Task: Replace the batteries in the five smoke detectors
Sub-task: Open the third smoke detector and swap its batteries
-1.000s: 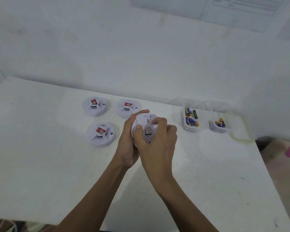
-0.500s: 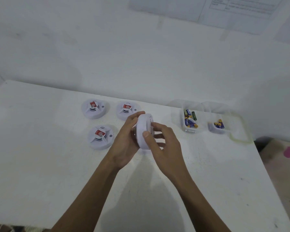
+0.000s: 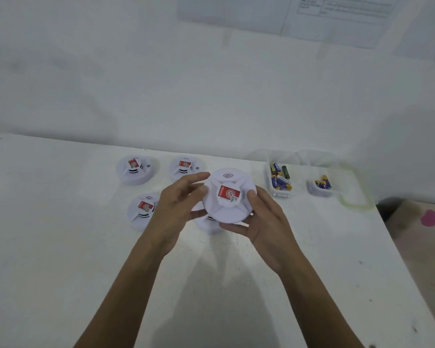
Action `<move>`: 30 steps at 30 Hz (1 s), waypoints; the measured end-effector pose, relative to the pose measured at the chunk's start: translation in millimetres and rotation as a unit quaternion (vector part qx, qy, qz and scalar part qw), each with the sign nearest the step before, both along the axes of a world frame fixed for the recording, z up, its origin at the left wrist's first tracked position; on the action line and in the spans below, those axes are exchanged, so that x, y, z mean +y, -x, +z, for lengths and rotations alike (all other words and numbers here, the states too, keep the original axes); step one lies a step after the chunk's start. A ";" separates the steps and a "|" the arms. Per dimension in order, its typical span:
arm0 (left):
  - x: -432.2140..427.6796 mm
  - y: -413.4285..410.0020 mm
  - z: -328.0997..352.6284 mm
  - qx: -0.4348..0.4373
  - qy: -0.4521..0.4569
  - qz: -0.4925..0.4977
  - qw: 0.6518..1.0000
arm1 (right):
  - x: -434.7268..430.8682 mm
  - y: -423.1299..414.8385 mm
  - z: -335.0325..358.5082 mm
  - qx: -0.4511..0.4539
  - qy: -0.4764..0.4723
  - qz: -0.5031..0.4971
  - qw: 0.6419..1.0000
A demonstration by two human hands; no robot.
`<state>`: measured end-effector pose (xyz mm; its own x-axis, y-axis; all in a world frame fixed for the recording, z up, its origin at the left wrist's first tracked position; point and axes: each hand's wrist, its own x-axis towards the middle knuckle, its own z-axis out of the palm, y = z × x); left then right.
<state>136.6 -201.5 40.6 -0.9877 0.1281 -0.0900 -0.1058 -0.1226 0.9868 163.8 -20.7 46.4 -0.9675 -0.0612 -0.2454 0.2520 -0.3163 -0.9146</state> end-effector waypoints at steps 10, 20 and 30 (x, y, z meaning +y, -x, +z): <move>-2.5 -7.0 0.9 -0.001 0.002 -0.013 1.000 | 10.3 3.0 1.8 -0.007 -0.006 0.022 1.000; -7.4 -7.5 3.7 0.006 0.017 -0.010 1.000 | 9.3 4.3 -0.1 0.010 -0.005 0.044 0.999; -8.4 -8.1 1.2 0.015 0.025 -0.013 0.999 | 5.5 3.2 1.6 0.007 -0.053 0.004 0.999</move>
<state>144.7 -209.9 41.8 -0.9863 0.1503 -0.0672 -0.0785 -0.0705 0.9944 160.7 -15.3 48.0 -0.9706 -0.0434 -0.2367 0.2404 -0.2156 -0.9464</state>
